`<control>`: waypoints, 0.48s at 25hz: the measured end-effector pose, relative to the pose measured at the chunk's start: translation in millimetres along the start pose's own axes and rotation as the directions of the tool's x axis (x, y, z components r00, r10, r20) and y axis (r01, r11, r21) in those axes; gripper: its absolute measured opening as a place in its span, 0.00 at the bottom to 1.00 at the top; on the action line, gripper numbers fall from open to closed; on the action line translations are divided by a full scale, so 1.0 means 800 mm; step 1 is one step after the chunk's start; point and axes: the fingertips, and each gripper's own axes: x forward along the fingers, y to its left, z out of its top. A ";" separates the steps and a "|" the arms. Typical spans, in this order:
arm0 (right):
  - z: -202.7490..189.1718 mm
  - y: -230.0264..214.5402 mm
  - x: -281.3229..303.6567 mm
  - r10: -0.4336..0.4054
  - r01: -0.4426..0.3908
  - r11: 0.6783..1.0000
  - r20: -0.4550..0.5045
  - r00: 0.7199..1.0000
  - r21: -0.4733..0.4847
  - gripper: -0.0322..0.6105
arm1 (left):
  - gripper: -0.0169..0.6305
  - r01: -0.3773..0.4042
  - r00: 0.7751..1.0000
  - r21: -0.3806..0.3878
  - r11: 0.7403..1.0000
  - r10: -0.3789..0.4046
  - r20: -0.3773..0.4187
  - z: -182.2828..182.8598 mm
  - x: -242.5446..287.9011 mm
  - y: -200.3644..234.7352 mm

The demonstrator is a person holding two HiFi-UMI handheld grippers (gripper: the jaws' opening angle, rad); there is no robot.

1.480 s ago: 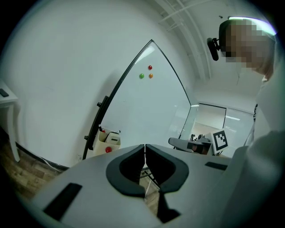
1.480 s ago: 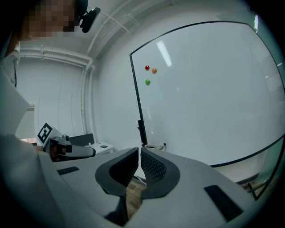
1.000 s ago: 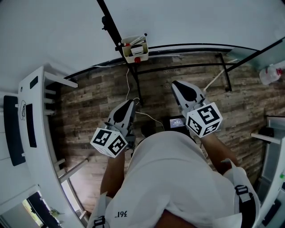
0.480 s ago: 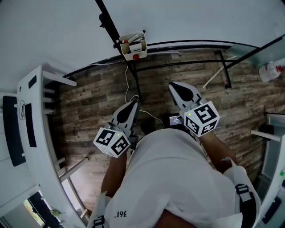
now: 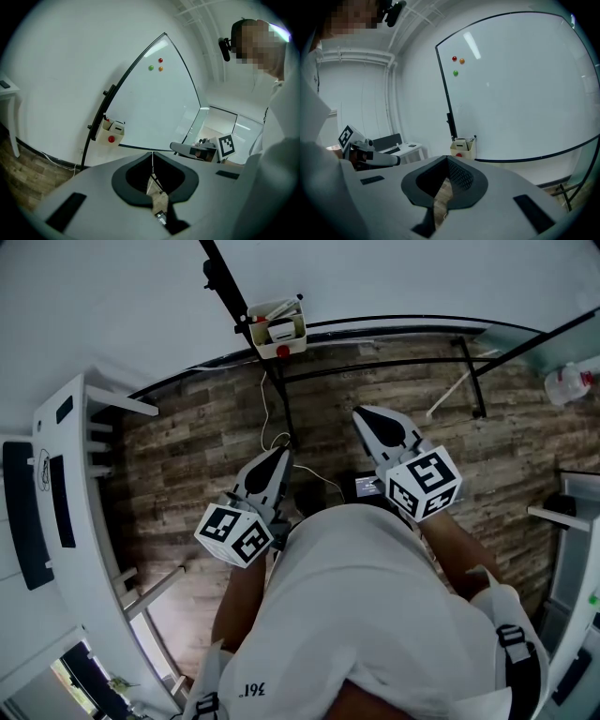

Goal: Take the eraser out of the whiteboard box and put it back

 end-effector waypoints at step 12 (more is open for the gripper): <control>0.010 -0.007 -0.002 -0.005 0.005 1.000 0.013 1.000 -0.008 0.09 | 0.04 0.010 1.000 0.005 1.000 -0.010 -0.007 0.005 0.004 -0.003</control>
